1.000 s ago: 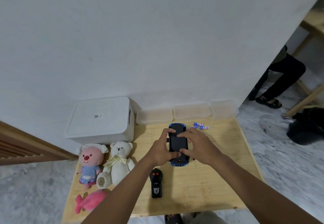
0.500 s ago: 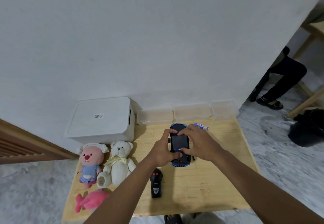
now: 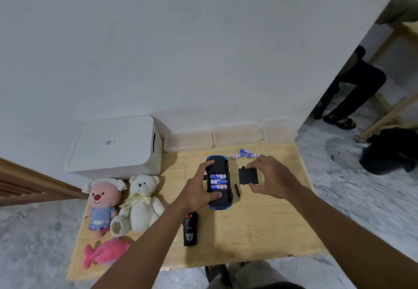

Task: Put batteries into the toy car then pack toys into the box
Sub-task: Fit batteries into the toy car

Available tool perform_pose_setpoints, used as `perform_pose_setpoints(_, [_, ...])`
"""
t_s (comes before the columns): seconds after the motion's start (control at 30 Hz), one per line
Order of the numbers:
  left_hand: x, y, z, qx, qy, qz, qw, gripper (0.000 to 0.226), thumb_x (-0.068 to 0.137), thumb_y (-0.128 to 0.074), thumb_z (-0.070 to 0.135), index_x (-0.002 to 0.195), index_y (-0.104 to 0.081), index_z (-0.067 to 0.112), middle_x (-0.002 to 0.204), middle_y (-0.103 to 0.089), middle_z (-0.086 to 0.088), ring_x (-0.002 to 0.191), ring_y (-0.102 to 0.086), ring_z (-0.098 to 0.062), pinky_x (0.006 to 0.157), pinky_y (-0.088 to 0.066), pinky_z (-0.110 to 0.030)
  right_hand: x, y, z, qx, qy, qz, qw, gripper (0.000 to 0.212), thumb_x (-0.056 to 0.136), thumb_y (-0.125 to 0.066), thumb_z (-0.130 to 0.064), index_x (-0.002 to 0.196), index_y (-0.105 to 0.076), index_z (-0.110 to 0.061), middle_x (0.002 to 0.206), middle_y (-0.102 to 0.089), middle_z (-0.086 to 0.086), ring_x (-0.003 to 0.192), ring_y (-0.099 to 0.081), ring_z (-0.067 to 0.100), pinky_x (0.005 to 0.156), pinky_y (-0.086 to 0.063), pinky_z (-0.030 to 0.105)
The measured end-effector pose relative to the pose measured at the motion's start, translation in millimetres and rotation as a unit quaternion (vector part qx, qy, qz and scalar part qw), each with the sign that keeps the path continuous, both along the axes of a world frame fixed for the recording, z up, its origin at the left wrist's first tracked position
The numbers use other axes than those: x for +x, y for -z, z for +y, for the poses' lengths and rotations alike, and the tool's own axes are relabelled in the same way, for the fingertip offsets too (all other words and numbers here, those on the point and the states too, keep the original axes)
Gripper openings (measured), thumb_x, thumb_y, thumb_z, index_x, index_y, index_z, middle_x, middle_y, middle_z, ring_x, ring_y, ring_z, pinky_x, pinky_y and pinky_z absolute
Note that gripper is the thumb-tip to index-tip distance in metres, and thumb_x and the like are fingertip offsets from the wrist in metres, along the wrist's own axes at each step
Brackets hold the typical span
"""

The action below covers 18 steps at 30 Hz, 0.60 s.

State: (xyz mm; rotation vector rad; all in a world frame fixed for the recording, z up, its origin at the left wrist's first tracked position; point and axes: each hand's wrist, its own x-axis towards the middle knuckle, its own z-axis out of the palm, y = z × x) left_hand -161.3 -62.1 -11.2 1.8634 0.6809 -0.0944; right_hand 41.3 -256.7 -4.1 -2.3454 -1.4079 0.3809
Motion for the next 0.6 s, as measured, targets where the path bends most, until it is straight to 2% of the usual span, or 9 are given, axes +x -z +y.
perform_pose_setpoints(0.07, [-1, 3, -1, -0.010, -0.004, 0.003, 1.000, 0.094, 0.080, -0.085, 0.012, 0.148, -0.030, 0.048, 0.122, -0.062, 0.019, 0.117, -0.058, 0.005, 0.087, -0.062, -0.041, 5, 13, -10, -0.040, 0.001, 0.011, 0.999, 0.052, 0.069, -0.078, -0.038, 0.119, -0.069, -0.026, 0.109, -0.063, -0.006, 0.100, -0.059, 0.021, 0.079, -0.053, 0.035])
perform_pose_setpoints(0.17, [0, 6, -4, -0.017, -0.013, 0.004, 1.000, 0.095, 0.079, -0.086, 0.012, 0.147, -0.031, 0.050, 0.122, -0.062, 0.019, 0.122, -0.059, -0.007, 0.089, -0.062, -0.040, 7, 30, -15, -0.090, -0.011, 0.019, 0.996, 0.054, 0.073, -0.074, -0.041, 0.125, -0.066, -0.028, 0.114, -0.061, -0.008, 0.107, -0.055, 0.019, 0.086, -0.050, 0.035])
perform_pose_setpoints(0.27, [1, 9, -4, -0.027, -0.018, 0.007, 0.999, 0.097, 0.078, -0.088, 0.013, 0.145, -0.031, 0.055, 0.127, -0.062, 0.015, 0.126, -0.058, -0.011, 0.092, -0.061, -0.042, 9, 43, -14, -0.120, -0.023, 0.019, 0.992, 0.055, 0.075, -0.072, -0.042, 0.127, -0.064, -0.029, 0.115, -0.060, -0.007, 0.108, -0.053, 0.018, 0.089, -0.048, 0.034])
perform_pose_setpoints(0.37, [2, 12, -5, -0.036, -0.024, 0.008, 0.999, 0.098, 0.075, -0.089, 0.015, 0.142, -0.032, 0.060, 0.130, -0.062, 0.014, 0.126, -0.059, -0.015, 0.092, -0.061, -0.045, 12, 57, -18, -0.129, -0.023, 0.024, 0.991, 0.056, 0.074, -0.073, -0.040, 0.127, -0.065, -0.028, 0.115, -0.060, -0.006, 0.108, -0.054, 0.021, 0.089, -0.049, 0.035])
perform_pose_setpoints(0.5, [3, 14, -6, -0.052, -0.035, 0.012, 0.998, 0.098, 0.075, -0.090, 0.013, 0.140, -0.034, 0.061, 0.130, -0.061, 0.014, 0.118, -0.066, -0.025, 0.091, -0.061, -0.045, 13, 71, -26, -0.114, -0.015, 0.031, 0.993, 0.055, 0.075, -0.075, -0.036, 0.128, -0.065, -0.025, 0.118, -0.059, -0.004, 0.112, -0.053, 0.020, 0.092, -0.049, 0.034])
perform_pose_setpoints(0.6, [4, 16, -7, -0.064, -0.042, 0.009, 0.997, 0.099, 0.075, -0.089, 0.012, 0.141, -0.035, 0.060, 0.129, -0.063, 0.010, 0.121, -0.064, -0.023, 0.090, -0.062, -0.044, 12, 77, -29, -0.101, 0.002, 0.040, 0.994, 0.054, 0.076, -0.076, -0.035, 0.128, -0.064, -0.026, 0.119, -0.058, -0.006, 0.113, -0.053, 0.020, 0.093, -0.049, 0.032])
